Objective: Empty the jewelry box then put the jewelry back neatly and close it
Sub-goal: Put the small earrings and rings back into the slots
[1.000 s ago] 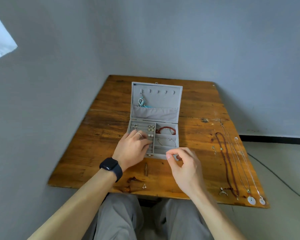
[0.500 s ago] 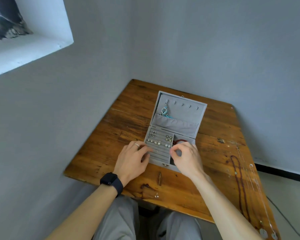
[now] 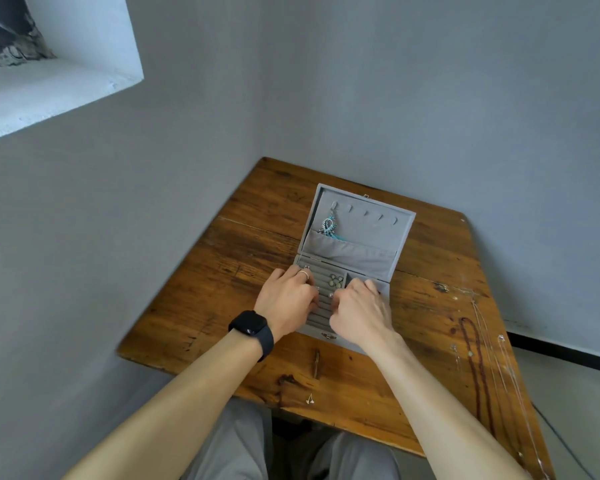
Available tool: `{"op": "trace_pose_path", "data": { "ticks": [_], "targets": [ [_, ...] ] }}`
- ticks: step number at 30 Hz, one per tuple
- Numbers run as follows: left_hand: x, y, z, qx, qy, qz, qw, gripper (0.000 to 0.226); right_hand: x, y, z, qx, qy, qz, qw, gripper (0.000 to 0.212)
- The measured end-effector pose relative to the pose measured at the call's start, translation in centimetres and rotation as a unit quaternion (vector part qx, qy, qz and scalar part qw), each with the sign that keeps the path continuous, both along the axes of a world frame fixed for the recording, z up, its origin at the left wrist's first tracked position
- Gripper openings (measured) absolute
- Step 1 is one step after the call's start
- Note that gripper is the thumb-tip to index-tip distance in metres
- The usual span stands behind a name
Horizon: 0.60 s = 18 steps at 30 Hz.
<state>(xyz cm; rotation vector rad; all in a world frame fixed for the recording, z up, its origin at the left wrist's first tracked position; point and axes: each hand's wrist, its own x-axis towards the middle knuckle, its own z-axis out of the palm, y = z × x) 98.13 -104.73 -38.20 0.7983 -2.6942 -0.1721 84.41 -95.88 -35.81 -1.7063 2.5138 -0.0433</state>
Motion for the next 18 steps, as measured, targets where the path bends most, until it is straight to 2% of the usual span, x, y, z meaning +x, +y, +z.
{"op": "trace_pose_path", "data": {
  "ticks": [2,6,9,13,18],
  "targets": [
    [-0.3,-0.1,0.0,0.017,-0.003,-0.011,1.0,0.016,-0.3,0.0,-0.4,-0.019,-0.035,-0.016,0.999,0.036],
    [-1.2,-0.2,0.2,0.102,0.03,0.019,0.994,0.018,-0.5,0.9,-1.6,-0.133,-0.126,-0.055,0.982,0.035],
    [-1.9,-0.1,0.2,0.119,0.016,0.023,0.992,0.02,-0.3,1.9,-2.3,-0.196,-0.147,-0.055,0.968,0.024],
    [-2.3,-0.1,0.2,0.132,0.004,0.022,0.991,0.02,-0.7,4.4,-3.1,-0.247,-0.172,-0.081,0.95,0.021],
    [-2.5,0.2,-0.2,0.163,0.0,0.023,0.986,0.013,-1.9,7.0,-4.4,-0.272,-0.144,-0.085,0.948,0.018]
  ]
}}
